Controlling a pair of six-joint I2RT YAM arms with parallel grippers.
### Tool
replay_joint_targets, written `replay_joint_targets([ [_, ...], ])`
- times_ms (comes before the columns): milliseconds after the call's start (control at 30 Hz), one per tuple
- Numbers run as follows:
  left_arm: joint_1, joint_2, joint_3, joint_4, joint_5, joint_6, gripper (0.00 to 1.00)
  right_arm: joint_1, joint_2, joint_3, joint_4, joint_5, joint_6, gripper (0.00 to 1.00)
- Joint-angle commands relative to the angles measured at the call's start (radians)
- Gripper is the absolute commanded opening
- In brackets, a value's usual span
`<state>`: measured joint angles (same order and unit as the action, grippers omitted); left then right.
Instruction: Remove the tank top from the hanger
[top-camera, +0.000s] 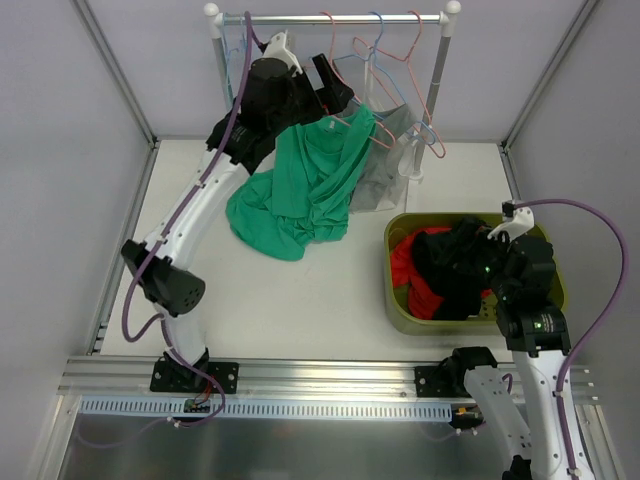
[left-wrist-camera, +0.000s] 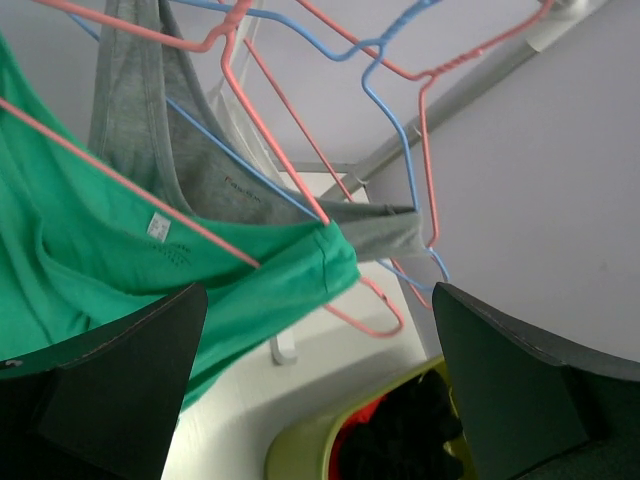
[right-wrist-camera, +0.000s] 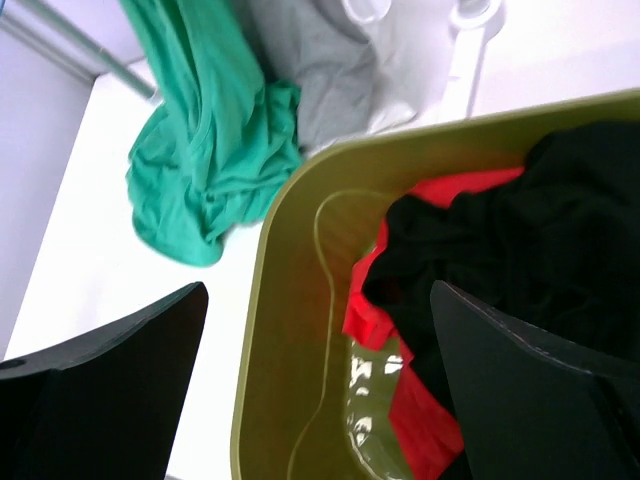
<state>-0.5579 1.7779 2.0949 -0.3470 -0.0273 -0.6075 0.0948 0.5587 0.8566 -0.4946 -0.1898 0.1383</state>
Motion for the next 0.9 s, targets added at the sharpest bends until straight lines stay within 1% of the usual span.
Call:
replay_joint_targets([
  [0, -0.010, 0.090, 0.154, 0.057, -0.040, -0.054, 0.99, -0.004, -0.048, -0.019, 0.060, -0.128, 0.030, 0.99],
  [33, -0.010, 0.145, 0.180, 0.060, -0.040, -0.055, 0.99, -0.004, -0.054, -0.019, 0.060, -0.135, 0.023, 0.99],
  [67, -0.010, 0.167, 0.213, 0.080, -0.043, -0.070, 0.99, -0.004, -0.060, -0.021, 0.059, -0.140, 0.006, 1.00],
  [167, -0.011, 0.228, 0.228, 0.141, -0.057, -0.093, 0.99, -0.004, -0.082, -0.018, 0.045, -0.138, -0.017, 0.99],
  [200, -0.010, 0.241, 0.226, 0.185, -0.060, -0.094, 0.95, -0.004, -0.086, -0.018, 0.045, -0.155, -0.016, 0.99],
  [267, -0.010, 0.276, 0.226, 0.216, -0.080, -0.090, 0.88, -0.004, -0.095, -0.018, 0.045, -0.193, -0.008, 1.00],
  [300, -0.008, 0.287, 0.226, 0.236, -0.082, -0.090, 0.81, -0.004, -0.097, -0.021, 0.047, -0.203, -0.006, 0.99],
  [400, -0.007, 0.317, 0.217, 0.267, -0.088, -0.098, 0.67, -0.004, -0.108, -0.025, 0.047, -0.212, -0.006, 0.99],
  [433, -0.008, 0.322, 0.214, 0.278, -0.085, -0.101, 0.57, -0.004, -0.111, -0.025, 0.047, -0.214, -0.009, 0.99],
  [500, -0.008, 0.322, 0.192, 0.302, -0.056, -0.106, 0.46, -0.003, -0.115, -0.030, 0.047, -0.218, -0.008, 0.99],
  [533, -0.008, 0.310, 0.182, 0.325, -0.049, -0.109, 0.34, -0.004, -0.114, -0.031, 0.047, -0.218, -0.008, 0.99],
  [600, -0.016, 0.279, 0.116, 0.342, -0.051, -0.109, 0.25, -0.004, -0.108, -0.033, 0.047, -0.220, -0.006, 0.99],
  [633, -0.019, 0.244, 0.088, 0.399, -0.051, -0.100, 0.21, -0.003, -0.106, -0.031, 0.047, -0.221, -0.006, 0.99],
  [667, -0.020, 0.226, 0.035, 0.419, -0.051, -0.097, 0.19, -0.004, -0.103, -0.031, 0.050, -0.230, -0.005, 0.99],
  [733, -0.020, 0.174, -0.018, 0.453, -0.048, -0.092, 0.16, -0.004, -0.091, -0.028, 0.056, -0.243, -0.003, 0.99],
  [767, -0.022, 0.155, -0.066, 0.491, -0.045, -0.084, 0.10, -0.004, -0.085, -0.025, 0.056, -0.253, -0.005, 0.99],
  [867, -0.017, 0.109, -0.107, 0.513, -0.037, -0.055, 0.00, -0.004, -0.069, -0.013, 0.056, -0.258, -0.003, 0.99],
])
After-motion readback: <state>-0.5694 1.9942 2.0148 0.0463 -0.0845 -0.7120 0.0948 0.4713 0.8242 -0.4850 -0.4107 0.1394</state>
